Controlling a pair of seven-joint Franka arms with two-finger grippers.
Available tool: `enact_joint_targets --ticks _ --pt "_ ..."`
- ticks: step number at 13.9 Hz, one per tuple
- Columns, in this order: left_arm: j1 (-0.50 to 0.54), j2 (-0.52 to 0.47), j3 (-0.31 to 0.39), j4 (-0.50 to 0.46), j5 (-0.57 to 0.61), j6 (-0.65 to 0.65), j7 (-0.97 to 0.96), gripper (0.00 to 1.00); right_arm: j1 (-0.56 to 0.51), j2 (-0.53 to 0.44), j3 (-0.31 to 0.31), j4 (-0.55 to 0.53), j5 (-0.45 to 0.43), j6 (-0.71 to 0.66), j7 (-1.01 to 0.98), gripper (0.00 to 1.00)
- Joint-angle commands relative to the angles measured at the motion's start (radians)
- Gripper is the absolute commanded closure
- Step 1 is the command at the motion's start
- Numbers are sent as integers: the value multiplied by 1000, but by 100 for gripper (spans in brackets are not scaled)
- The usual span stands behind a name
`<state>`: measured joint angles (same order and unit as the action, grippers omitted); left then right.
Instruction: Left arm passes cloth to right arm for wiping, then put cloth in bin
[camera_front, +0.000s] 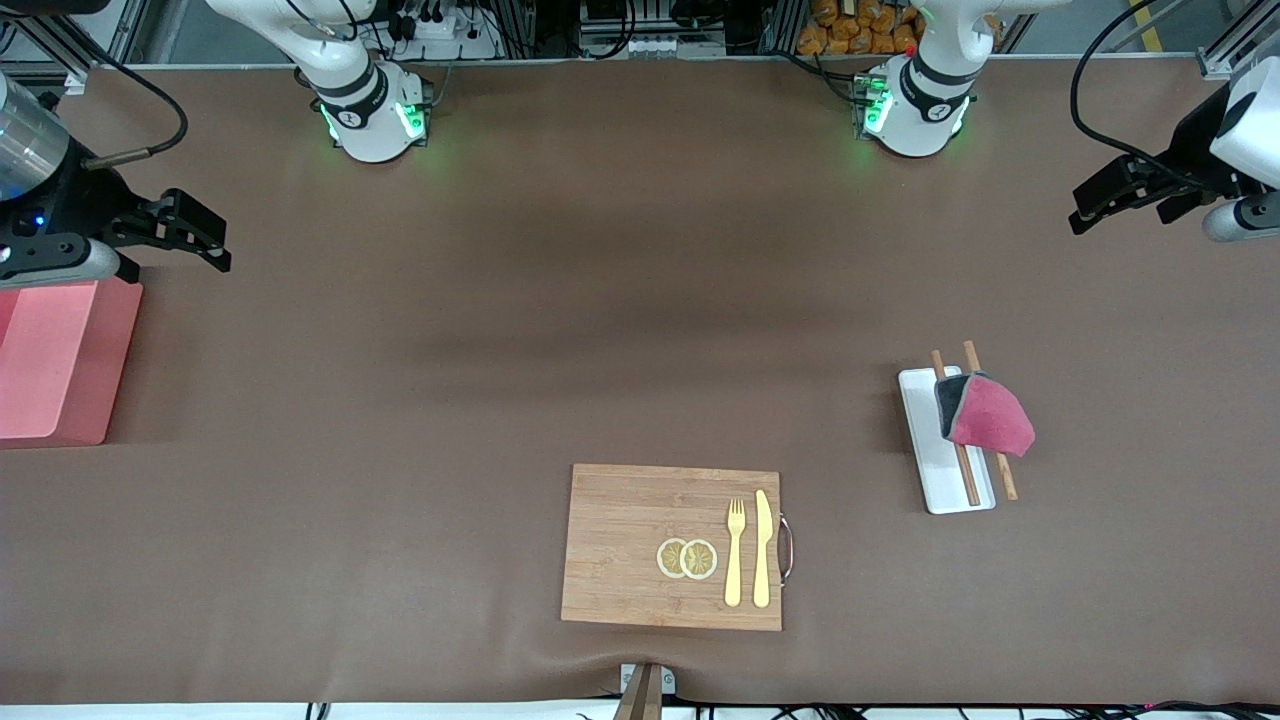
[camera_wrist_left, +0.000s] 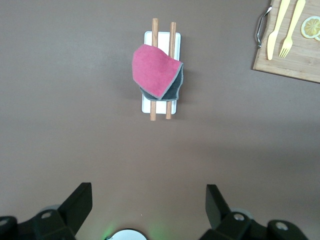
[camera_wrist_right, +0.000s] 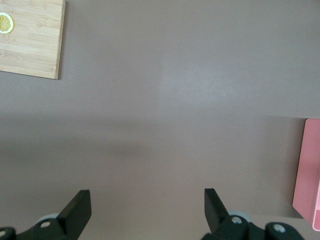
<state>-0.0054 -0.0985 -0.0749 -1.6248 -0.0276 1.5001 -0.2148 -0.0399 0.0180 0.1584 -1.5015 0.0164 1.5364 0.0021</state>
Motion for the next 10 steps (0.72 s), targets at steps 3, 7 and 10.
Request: enact_joint_targets --ticks 3,7,10 --pt "-10 -4 6 5 21 -23 6 0 -6 -7 7 -2 -4 -7 12 0" --pt "-1 32 4 37 28 -44 15 0 -11 -6 6 -2 -4 -4 12 0" --pt "-2 72 1 28 29 -41 20 0 -9 -3 6 0 -4 1 10 0"
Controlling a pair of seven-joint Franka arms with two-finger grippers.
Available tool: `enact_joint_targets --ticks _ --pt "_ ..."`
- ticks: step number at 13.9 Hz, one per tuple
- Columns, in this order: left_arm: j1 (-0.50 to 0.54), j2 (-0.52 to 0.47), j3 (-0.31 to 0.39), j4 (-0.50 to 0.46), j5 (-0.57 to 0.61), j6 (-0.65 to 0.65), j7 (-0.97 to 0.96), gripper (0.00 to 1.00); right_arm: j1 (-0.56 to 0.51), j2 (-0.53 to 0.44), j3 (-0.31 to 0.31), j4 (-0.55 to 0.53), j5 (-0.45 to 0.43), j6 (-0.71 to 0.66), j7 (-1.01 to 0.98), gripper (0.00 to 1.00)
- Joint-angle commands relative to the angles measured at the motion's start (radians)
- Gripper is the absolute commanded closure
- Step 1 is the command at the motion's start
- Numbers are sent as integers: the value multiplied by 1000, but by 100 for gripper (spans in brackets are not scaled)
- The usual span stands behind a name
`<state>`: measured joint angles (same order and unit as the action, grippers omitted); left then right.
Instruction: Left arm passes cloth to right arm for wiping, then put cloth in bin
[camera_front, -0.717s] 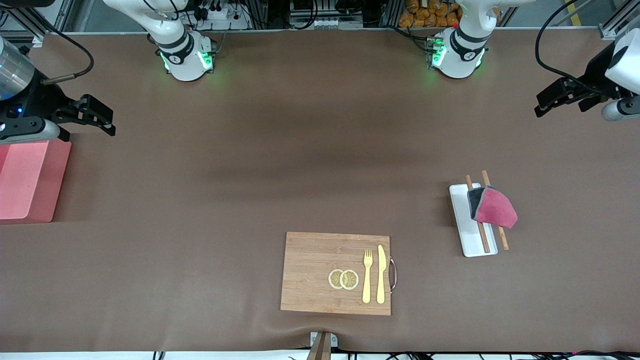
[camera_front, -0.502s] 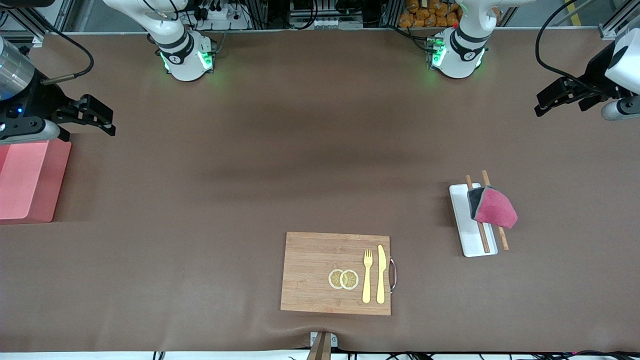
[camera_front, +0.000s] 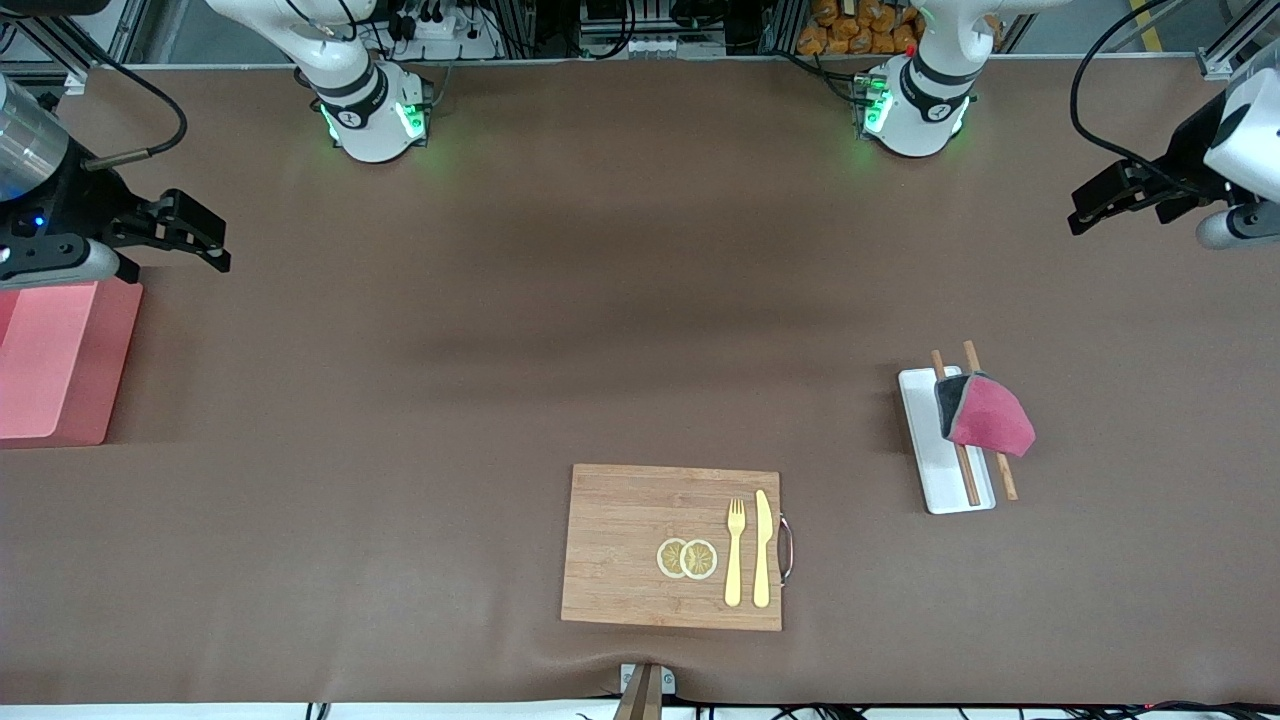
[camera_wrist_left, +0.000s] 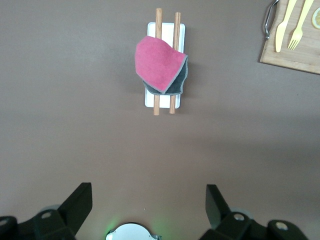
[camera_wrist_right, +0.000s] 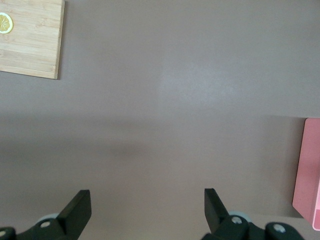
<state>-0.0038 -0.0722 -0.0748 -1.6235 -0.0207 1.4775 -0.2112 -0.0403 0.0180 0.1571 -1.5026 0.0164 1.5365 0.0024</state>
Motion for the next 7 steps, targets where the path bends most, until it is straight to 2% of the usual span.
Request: enact_joint_targets --ticks 1,7 --pt "-1 81 1 30 22 -11 16 0 -9 -3 7 1 -4 2 10 0" --pt "21 285 6 27 22 212 10 0 -12 2 5 10 -7 2 10 0"
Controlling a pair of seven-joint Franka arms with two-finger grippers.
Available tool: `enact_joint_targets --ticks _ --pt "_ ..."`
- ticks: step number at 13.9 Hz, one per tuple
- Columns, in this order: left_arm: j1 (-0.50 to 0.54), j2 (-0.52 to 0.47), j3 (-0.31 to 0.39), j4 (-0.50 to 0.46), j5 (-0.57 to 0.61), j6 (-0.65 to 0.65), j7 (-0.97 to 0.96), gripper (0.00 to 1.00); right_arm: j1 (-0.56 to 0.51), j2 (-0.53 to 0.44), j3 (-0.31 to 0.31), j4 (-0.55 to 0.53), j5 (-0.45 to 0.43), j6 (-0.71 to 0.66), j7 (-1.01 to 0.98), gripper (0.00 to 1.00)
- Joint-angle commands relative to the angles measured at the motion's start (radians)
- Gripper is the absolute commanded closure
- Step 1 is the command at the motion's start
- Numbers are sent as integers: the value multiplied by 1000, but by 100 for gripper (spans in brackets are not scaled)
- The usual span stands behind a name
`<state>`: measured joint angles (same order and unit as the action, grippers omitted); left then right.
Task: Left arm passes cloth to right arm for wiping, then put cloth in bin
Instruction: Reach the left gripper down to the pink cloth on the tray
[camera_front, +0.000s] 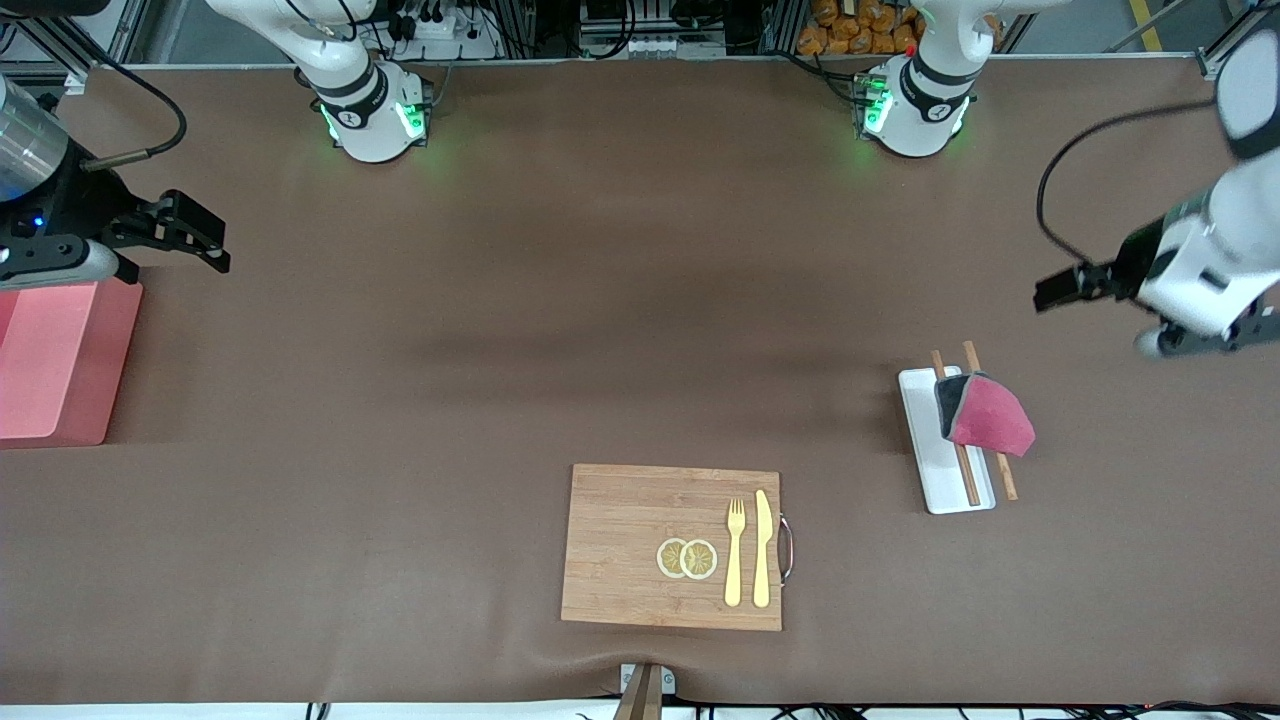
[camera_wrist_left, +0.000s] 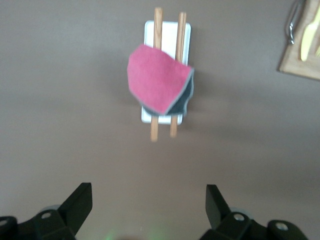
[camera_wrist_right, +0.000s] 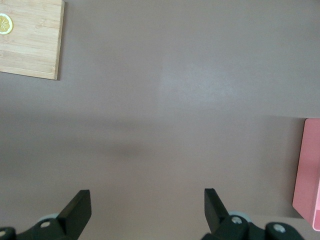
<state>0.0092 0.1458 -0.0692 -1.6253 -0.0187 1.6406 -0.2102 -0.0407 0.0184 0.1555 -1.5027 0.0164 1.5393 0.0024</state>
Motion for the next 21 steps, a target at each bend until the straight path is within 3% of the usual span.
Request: enact_joint_targets --ticks 1,4,8,11,17,21 --pt "8 101 0 31 20 91 9 0 -10 0 7 12 -7 -1 10 0" --pt "-11 196 0 36 22 195 6 0 -11 0 6 12 -6 -1 10 0" --pt "-18 276 -1 35 66 240 -49 0 -16 0 4 12 -6 -2 11 0" --pt "-34 300 -6 31 115 242 -113 8 -19 5 4 6 -6 -1 11 0" --pt "-17 343 -4 28 115 271 -115 14 -19 2 4 10 -6 -5 11 0" --pt "-15 365 0 30 115 278 -115 25 -19 0 4 12 -7 -5 10 0"
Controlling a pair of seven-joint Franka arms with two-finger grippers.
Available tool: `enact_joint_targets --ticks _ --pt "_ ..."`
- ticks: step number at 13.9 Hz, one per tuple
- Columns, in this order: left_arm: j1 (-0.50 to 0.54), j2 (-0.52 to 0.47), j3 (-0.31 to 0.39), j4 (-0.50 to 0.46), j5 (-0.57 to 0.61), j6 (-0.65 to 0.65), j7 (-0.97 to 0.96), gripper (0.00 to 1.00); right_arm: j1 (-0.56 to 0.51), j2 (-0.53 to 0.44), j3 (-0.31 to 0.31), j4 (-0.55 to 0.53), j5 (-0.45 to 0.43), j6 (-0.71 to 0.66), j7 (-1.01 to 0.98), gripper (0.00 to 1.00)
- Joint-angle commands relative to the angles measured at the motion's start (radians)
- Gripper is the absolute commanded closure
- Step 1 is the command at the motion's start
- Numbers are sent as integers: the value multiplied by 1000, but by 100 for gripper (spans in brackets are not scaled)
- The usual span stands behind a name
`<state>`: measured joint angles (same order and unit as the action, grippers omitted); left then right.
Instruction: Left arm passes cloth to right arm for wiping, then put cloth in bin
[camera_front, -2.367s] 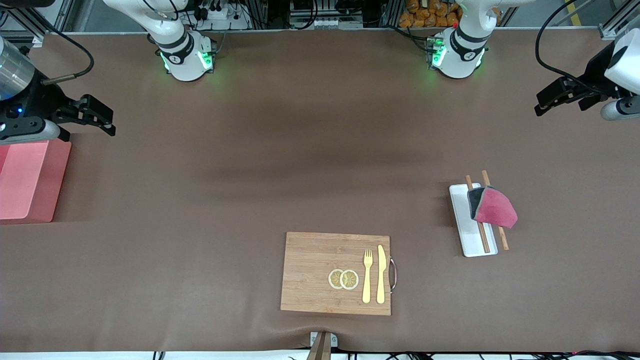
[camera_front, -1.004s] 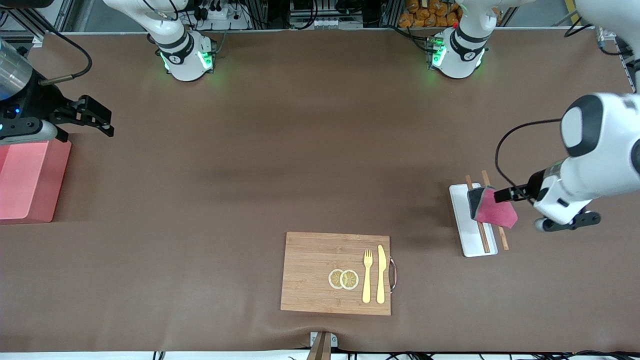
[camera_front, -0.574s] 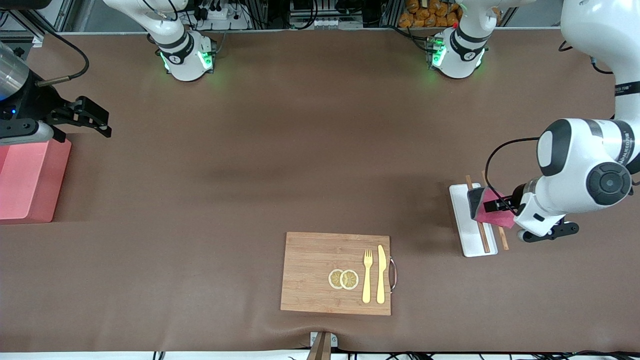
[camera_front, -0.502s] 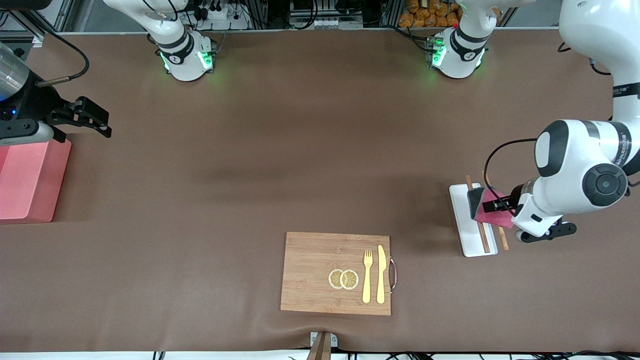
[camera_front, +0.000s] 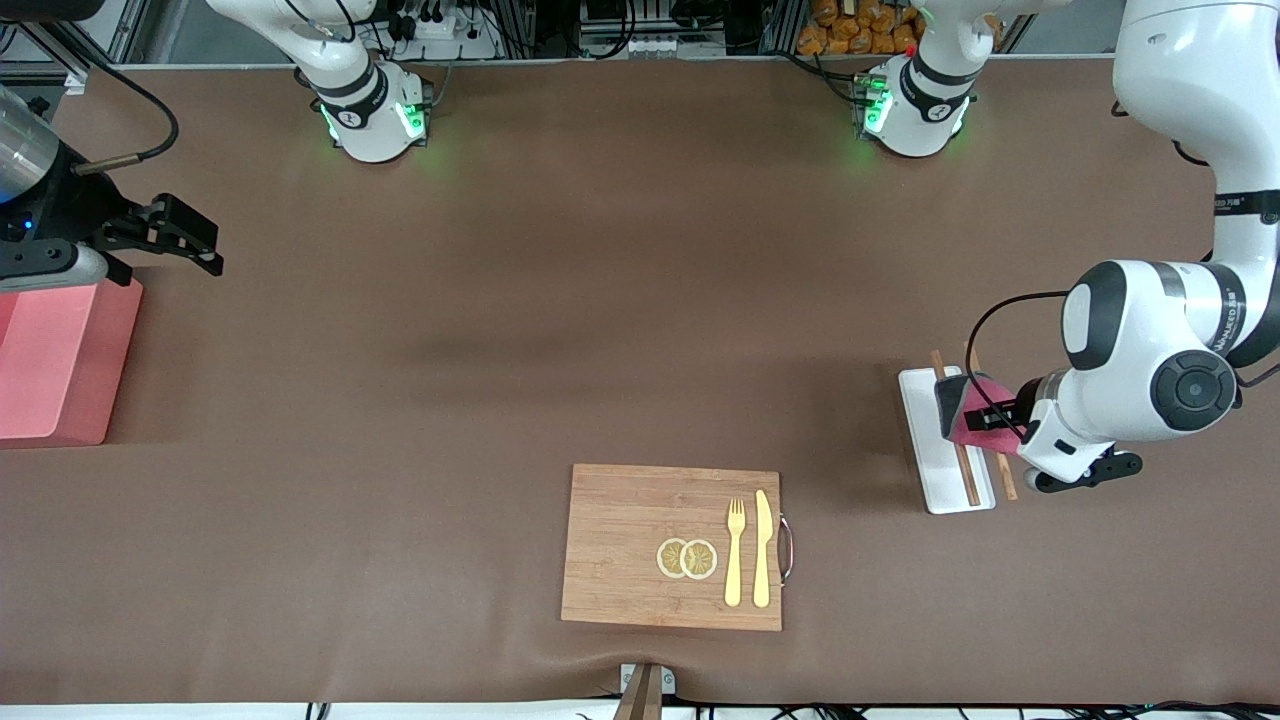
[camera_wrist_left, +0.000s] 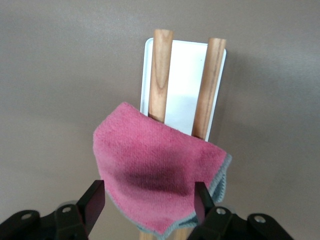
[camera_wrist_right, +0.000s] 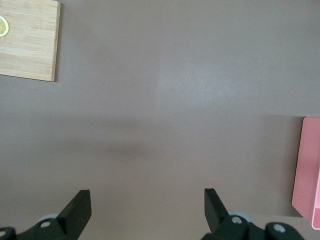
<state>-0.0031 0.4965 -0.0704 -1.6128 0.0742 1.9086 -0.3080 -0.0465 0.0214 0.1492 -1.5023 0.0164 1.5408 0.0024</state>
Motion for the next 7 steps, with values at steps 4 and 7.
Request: enact_joint_targets --ticks 4,7 --pt "-3 24 1 17 22 15 -17 32 -13 -3 10 10 -7 -8 10 0" --pt "-5 30 1 19 22 16 -20 47 -16 -1 10 10 -9 -8 10 0"
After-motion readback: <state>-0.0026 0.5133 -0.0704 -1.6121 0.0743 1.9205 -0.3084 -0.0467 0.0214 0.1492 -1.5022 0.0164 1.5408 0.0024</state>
